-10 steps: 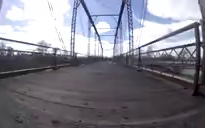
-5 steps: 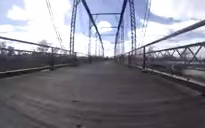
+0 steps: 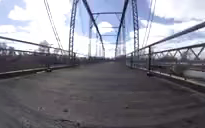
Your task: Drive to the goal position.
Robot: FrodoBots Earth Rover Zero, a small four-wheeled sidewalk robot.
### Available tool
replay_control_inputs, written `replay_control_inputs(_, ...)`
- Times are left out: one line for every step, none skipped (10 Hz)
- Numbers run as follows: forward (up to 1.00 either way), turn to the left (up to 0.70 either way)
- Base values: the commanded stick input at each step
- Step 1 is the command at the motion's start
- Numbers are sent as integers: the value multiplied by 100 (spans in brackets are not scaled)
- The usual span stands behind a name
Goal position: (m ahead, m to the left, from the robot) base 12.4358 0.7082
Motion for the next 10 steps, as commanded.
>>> replay_control_inputs(100, 0)
replay_control_inputs(100, 0)
replay_control_inputs(100, 0)
replay_control_inputs(100, 0)
replay_control_inputs(100, -14)
replay_control_inputs(100, -26)
replay_control_inputs(100, 0)
replay_control_inputs(100, 0)
replay_control_inputs(100, -4)
replay_control_inputs(100, -20)
